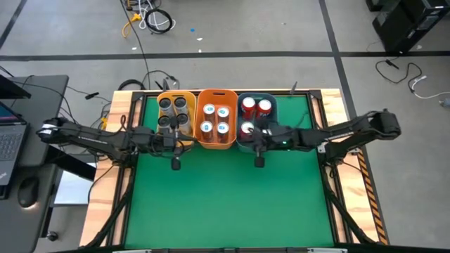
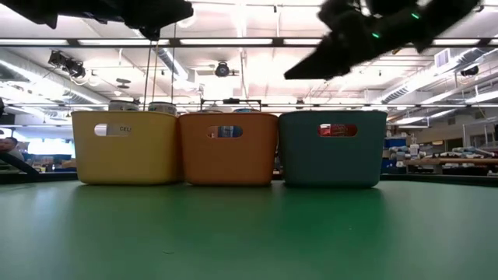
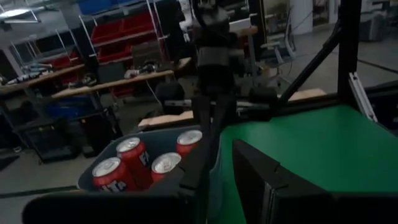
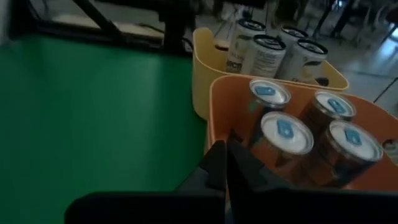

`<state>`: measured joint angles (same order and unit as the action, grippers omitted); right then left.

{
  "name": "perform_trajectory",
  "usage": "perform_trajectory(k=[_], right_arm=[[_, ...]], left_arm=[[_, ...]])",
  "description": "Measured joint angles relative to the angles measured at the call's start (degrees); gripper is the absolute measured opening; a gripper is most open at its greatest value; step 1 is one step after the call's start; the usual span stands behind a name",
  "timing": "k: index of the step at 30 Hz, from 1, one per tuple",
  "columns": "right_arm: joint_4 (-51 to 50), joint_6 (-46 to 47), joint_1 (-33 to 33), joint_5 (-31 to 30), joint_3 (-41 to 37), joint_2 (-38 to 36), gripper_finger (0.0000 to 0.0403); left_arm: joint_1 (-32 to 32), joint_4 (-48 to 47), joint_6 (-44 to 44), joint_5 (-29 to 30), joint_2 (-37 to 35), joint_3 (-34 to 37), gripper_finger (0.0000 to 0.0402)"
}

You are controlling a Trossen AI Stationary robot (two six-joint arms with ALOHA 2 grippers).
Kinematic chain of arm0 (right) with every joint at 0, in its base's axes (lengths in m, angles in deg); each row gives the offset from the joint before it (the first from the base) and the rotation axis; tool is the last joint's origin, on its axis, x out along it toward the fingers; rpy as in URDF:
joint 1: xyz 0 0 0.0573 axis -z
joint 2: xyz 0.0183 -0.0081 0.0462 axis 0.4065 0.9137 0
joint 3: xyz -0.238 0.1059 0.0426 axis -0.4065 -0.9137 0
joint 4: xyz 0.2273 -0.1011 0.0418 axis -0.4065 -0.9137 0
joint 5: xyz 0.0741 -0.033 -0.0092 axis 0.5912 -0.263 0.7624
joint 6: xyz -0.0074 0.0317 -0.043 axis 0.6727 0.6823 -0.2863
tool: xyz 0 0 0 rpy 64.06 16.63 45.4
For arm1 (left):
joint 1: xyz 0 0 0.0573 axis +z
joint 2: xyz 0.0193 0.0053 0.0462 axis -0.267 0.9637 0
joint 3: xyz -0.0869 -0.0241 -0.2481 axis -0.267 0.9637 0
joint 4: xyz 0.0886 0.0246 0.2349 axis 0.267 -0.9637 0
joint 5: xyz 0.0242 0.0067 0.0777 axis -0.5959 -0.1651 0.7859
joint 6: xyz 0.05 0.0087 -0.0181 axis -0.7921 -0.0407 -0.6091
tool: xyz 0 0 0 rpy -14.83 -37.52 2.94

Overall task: Sort soda cans
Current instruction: Return to Home Position

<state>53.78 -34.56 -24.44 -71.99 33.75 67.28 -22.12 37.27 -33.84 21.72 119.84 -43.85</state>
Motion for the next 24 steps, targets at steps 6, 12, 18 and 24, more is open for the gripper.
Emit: perform_trajectory(k=[6,12,18,24], right_arm=[[14.90,0.11,-0.67,1.97,-15.30,-8.82,0.0000],[28.39,1.77,-0.65,2.02,-30.05,-19.05,0.0000],[28.09,3.61,-0.69,-0.75,-38.46,-29.02,0.0000],[13.49,4.01,-0.97,-2.01,-38.49,-38.79,0.0000]], left_arm=[[0.00,4.08,-0.89,-0.08,2.04,0.00,0.0073],[1.22,5.89,-1.99,-0.08,2.07,0.00,0.0073],[2.57,6.02,-1.98,-0.08,1.84,0.00,0.0073],[2.64,5.39,-2.63,-0.08,0.14,0.01,0.0073]])
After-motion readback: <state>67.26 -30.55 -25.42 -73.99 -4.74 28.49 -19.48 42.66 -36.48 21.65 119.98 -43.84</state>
